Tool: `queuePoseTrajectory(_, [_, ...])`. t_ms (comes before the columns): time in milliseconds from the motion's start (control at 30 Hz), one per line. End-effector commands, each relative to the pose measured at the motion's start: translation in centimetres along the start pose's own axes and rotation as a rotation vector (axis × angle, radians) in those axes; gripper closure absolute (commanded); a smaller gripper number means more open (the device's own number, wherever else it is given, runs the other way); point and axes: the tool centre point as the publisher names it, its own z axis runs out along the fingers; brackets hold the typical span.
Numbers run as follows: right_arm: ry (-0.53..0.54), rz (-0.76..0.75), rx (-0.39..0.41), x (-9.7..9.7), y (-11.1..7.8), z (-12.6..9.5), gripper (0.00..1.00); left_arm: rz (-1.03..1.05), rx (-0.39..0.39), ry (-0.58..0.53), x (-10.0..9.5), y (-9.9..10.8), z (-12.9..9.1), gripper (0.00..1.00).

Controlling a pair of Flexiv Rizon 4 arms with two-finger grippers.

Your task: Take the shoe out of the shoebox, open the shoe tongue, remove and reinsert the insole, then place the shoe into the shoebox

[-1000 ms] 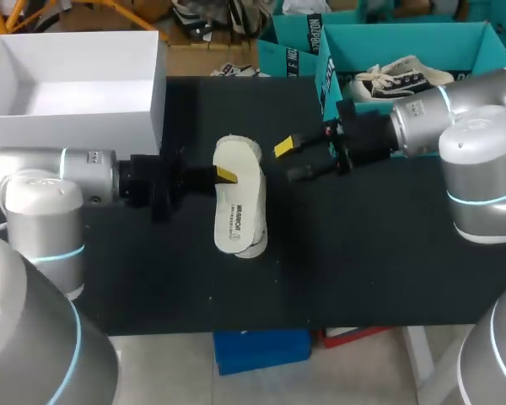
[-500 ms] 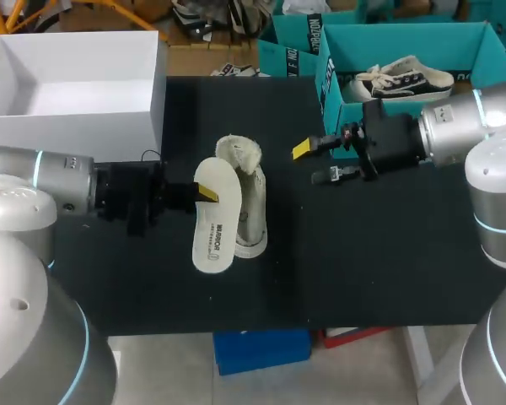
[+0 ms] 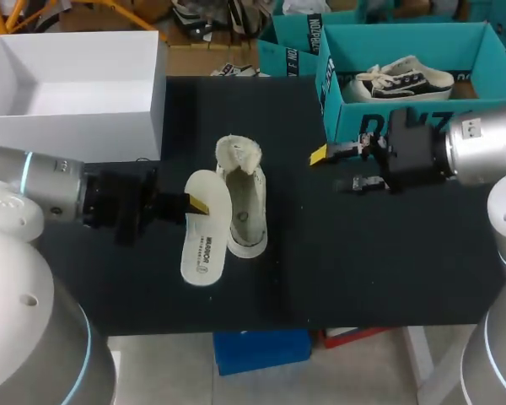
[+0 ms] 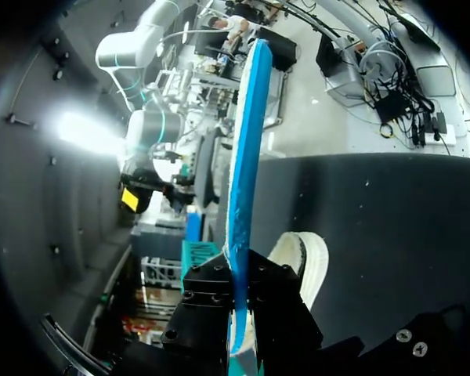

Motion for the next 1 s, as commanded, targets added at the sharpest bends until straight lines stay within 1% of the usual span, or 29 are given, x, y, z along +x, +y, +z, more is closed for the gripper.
queuePoseTrajectory(33, [-0.024, 0.011, -0.113, 0.4, -1.1, -0.9, 0.0, -0.003, 0.009, 0.025, -0.2, -0.2, -0.5, 1.0])
queuePoseTrajectory(400, [-0.05, 0.032, -0.157, 0.8, -2.3, -1.6, 0.0, -0.022, 0.042, 0.074, 0.2, -0.3, -0.3, 1.0])
queuePoseTrajectory(567, [-0.04, 0.039, -0.149, 0.8, -2.6, -1.8, 0.0, -0.032, 0.056, 0.103, 0.3, -0.3, -0.5, 1.0])
queuePoseTrajectory(733, [-0.04, 0.039, -0.149, 0.8, -2.6, -1.8, 0.0, -0.042, 0.117, 0.146, 0.3, -0.5, -0.2, 1.0])
queuePoseTrajectory(833, [-0.04, 0.039, -0.149, 0.8, -2.6, -1.8, 0.0, -0.016, 0.139, 0.196, 0.3, -0.3, 0.2, 1.0])
queuePoseTrajectory(1000, [-0.04, 0.039, -0.149, 0.8, -2.6, -1.8, 0.0, -0.01, 0.186, 0.242, 0.2, 0.2, 0.9, 1.0])
